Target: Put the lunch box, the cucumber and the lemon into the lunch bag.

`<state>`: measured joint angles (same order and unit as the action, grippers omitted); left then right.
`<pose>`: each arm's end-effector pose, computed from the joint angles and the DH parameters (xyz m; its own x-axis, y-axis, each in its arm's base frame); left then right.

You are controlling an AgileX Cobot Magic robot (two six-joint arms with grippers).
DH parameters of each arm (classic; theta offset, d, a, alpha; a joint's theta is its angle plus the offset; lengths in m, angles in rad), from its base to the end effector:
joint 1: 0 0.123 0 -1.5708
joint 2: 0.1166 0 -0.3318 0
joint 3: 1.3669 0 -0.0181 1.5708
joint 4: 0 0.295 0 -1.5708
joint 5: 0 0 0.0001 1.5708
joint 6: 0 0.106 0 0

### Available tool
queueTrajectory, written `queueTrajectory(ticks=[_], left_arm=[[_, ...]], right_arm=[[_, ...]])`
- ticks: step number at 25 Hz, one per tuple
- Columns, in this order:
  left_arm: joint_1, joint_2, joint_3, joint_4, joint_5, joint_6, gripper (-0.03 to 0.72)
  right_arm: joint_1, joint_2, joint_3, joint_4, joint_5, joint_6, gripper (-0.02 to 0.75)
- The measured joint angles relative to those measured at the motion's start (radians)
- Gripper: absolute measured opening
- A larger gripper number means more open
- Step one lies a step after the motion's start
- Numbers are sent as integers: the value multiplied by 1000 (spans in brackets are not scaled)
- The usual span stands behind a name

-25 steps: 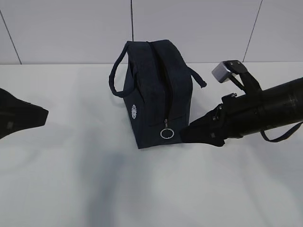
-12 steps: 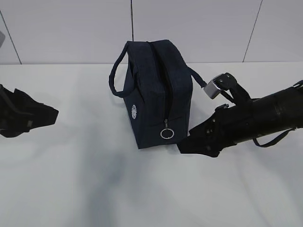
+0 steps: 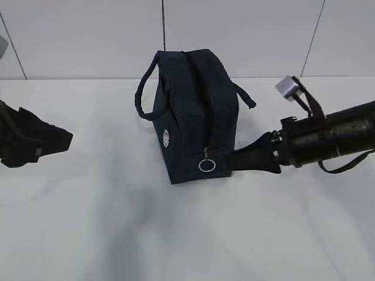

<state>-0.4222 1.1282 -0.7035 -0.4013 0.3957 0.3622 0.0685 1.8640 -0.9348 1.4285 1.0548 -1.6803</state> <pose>0.2287 -0.1203 0.2888 -0.5964 0.2560 -0.7608 0.5032 0.8576 -0.1059 0.3601 0.1162 0.1717 -0.6501 -0.2394 -0.7212 -0.7389 0.4204 0.5265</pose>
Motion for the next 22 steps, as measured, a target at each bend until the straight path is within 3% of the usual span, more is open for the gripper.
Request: queueTrajectory(ticks=[5, 12, 17, 22], left_arm=[[0, 17, 0, 0, -4, 19, 334], [0, 27, 0, 0, -28, 25, 330], [0, 27, 0, 0, -35, 26, 330], [0, 27, 0, 11, -53, 26, 325]], right_arm=[[-86, 32, -13, -6, 90, 60, 525], [-88, 98, -13, -8, 92, 84, 526], [-88, 98, -13, 98, 94, 85, 509], [-88, 98, -13, 93, 94, -162, 503]])
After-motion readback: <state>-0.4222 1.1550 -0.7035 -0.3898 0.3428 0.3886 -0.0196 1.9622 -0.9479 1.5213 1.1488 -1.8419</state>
